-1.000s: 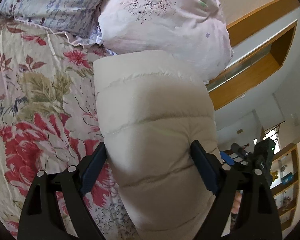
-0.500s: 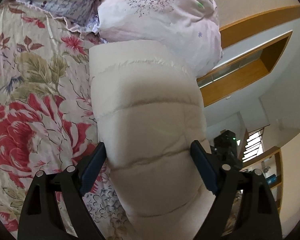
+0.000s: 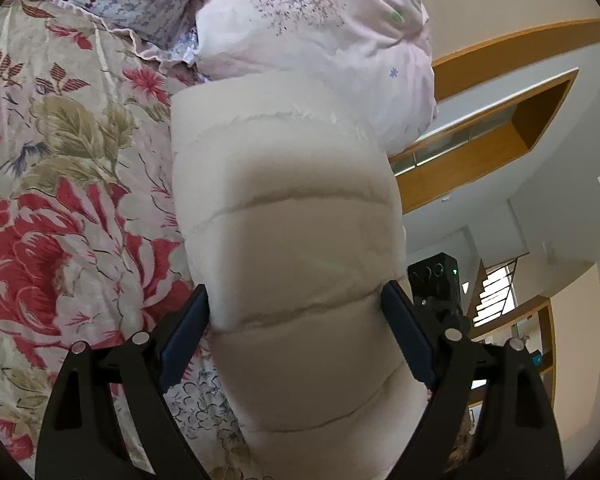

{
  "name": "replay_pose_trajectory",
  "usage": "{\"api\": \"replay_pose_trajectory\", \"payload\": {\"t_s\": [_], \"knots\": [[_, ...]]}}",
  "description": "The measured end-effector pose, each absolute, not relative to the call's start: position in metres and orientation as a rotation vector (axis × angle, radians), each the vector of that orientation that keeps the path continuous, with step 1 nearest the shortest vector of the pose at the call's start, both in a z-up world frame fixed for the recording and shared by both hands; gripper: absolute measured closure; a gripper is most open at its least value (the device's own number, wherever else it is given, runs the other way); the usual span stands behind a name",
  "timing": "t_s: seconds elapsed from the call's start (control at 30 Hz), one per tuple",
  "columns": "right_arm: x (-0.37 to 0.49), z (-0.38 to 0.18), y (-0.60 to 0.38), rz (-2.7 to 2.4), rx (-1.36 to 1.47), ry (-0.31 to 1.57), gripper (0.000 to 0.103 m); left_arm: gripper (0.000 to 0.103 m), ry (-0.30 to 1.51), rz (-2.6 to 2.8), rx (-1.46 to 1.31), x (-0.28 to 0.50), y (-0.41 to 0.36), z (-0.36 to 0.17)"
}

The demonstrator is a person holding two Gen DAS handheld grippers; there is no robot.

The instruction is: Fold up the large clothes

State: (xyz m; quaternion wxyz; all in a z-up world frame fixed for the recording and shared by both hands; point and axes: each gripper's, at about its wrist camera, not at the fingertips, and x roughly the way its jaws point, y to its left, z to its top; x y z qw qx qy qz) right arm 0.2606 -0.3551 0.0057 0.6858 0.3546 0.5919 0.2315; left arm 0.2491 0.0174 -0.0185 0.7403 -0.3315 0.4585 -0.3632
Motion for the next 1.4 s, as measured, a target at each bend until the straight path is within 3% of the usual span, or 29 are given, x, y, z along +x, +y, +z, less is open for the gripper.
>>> {"api": "replay_pose_trajectory", "payload": {"t_s": [0.07,0.2,0.27,0.37,0.43,0.5,0.87,1.17,1.33,1.4], "knots": [[0.259,0.003,-0.355,0.544,0.807,1.319,0.002,0.016,1.007,-0.803,-0.723,0.249,0.014,-0.019],[0.259,-0.005,-0.348,0.576,0.866,1.313,0.027,0.016,1.033,-0.807,-0.715,0.25,0.005,-0.022],[0.259,-0.007,-0.347,0.589,0.913,1.291,0.039,0.022,1.031,-0.802,-0.713,0.249,0.003,-0.021],[0.254,-0.002,-0.347,0.598,0.948,1.248,0.057,0.042,1.012,-0.81,-0.734,0.247,0.008,-0.016],[0.251,0.007,-0.343,0.608,0.942,1.219,0.064,0.051,0.997,-0.822,-0.752,0.246,0.012,-0.013],[0.251,0.016,-0.335,0.618,0.931,1.197,0.069,0.055,0.976,-0.827,-0.752,0.244,0.018,-0.006],[0.277,0.034,-0.26,0.729,0.896,1.117,0.071,0.056,0.829,-0.712,-0.672,0.241,0.096,0.048],[0.3,0.003,-0.209,0.7,0.854,1.164,0.071,0.056,0.896,-0.577,-0.649,0.255,0.134,0.024],[0.295,-0.016,-0.217,0.636,0.879,1.209,0.061,0.051,0.932,-0.531,-0.579,0.264,0.133,0.009],[0.293,-0.027,-0.225,0.597,0.901,1.237,0.049,0.048,0.951,-0.511,-0.559,0.269,0.132,0.004]]}}
